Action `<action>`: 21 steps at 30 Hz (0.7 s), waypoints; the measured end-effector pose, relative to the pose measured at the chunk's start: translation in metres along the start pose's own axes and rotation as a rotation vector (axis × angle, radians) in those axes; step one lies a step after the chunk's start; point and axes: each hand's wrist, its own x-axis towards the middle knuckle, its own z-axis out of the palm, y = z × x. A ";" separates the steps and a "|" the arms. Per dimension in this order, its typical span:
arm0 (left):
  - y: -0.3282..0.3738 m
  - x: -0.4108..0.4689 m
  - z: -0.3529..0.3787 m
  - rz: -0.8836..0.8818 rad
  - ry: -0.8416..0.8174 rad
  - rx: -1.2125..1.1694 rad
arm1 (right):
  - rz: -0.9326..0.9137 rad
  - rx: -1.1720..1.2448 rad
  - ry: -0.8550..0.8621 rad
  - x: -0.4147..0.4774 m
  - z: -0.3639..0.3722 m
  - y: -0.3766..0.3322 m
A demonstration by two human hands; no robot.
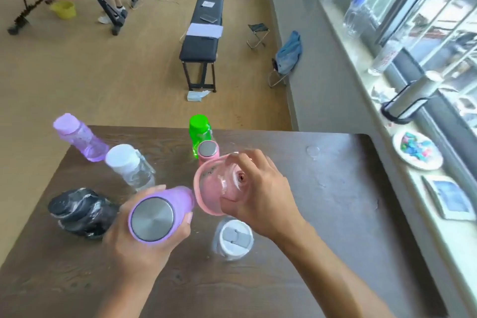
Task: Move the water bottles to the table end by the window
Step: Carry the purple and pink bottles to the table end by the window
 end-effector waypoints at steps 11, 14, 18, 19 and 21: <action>0.131 0.054 0.342 0.110 -0.730 -0.245 | 0.701 -0.224 0.382 -0.041 -0.150 0.249; 0.133 0.042 0.431 0.049 -0.882 -0.164 | 0.780 -0.237 0.365 -0.051 -0.149 0.309; 0.140 0.026 0.519 0.029 -1.017 -0.117 | 0.836 -0.221 0.293 -0.064 -0.140 0.363; 0.140 0.023 0.537 0.028 -1.026 -0.112 | 0.848 -0.220 0.294 -0.067 -0.137 0.372; 0.140 0.019 0.568 0.022 -1.035 -0.117 | 0.870 -0.218 0.320 -0.072 -0.132 0.385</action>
